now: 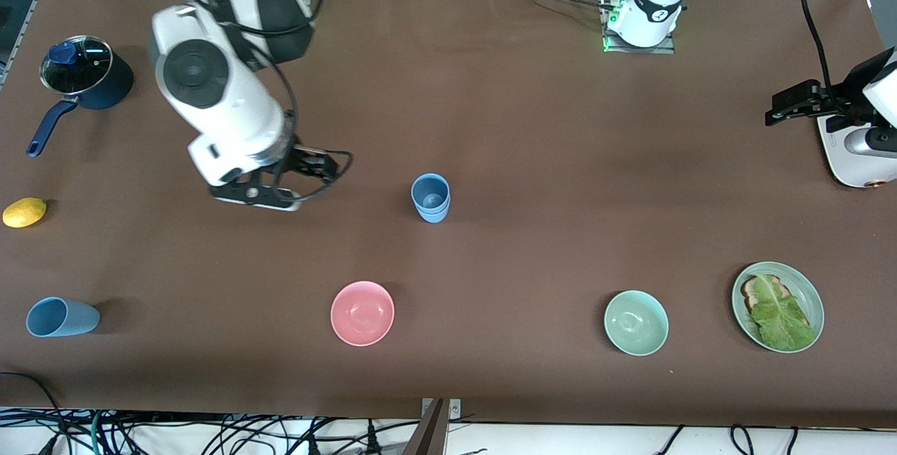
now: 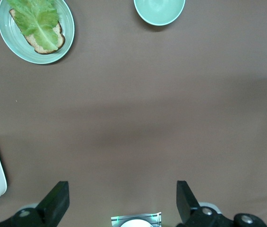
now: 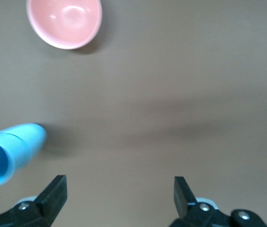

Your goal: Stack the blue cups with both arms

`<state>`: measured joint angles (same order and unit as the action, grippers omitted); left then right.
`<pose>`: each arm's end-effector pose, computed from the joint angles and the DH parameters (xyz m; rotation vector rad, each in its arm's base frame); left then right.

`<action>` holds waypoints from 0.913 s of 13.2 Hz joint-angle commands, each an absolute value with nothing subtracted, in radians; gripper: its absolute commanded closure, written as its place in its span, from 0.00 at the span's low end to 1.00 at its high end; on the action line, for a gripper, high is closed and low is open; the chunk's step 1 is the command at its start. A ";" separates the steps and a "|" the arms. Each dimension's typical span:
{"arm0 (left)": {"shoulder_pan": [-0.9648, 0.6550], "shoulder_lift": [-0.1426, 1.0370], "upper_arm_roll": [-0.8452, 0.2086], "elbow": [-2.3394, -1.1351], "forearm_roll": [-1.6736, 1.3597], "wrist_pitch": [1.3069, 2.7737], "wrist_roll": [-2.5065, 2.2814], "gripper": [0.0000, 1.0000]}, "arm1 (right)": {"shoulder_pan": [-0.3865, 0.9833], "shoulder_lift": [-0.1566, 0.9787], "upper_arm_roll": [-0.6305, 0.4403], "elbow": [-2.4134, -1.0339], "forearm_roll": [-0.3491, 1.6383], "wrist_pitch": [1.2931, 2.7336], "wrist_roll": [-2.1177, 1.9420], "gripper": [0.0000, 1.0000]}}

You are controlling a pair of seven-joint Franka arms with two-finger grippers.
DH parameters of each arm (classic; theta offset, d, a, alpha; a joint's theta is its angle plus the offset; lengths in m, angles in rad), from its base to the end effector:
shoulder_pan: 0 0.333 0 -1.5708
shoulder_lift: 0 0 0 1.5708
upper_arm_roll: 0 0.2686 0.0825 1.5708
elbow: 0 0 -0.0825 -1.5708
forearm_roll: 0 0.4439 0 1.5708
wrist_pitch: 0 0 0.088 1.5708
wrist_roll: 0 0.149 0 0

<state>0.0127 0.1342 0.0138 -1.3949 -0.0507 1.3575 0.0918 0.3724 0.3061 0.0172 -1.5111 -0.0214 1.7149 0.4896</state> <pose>0.6190 0.0076 0.5274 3.0702 -0.1102 -0.2594 0.6328 0.2559 0.3788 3.0774 -0.1484 -0.1323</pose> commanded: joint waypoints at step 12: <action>0.009 0.110 -0.032 -1.396 -0.034 1.310 0.095 0.00 | -0.080 -0.009 0.140 -1.790 -0.015 1.721 0.104 0.00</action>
<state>0.0111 0.1239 -0.0296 -1.3947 -0.0498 1.3288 0.0918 -0.0382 0.0835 0.0959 -1.6825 -0.0189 1.6770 0.1081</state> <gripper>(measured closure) 0.000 0.000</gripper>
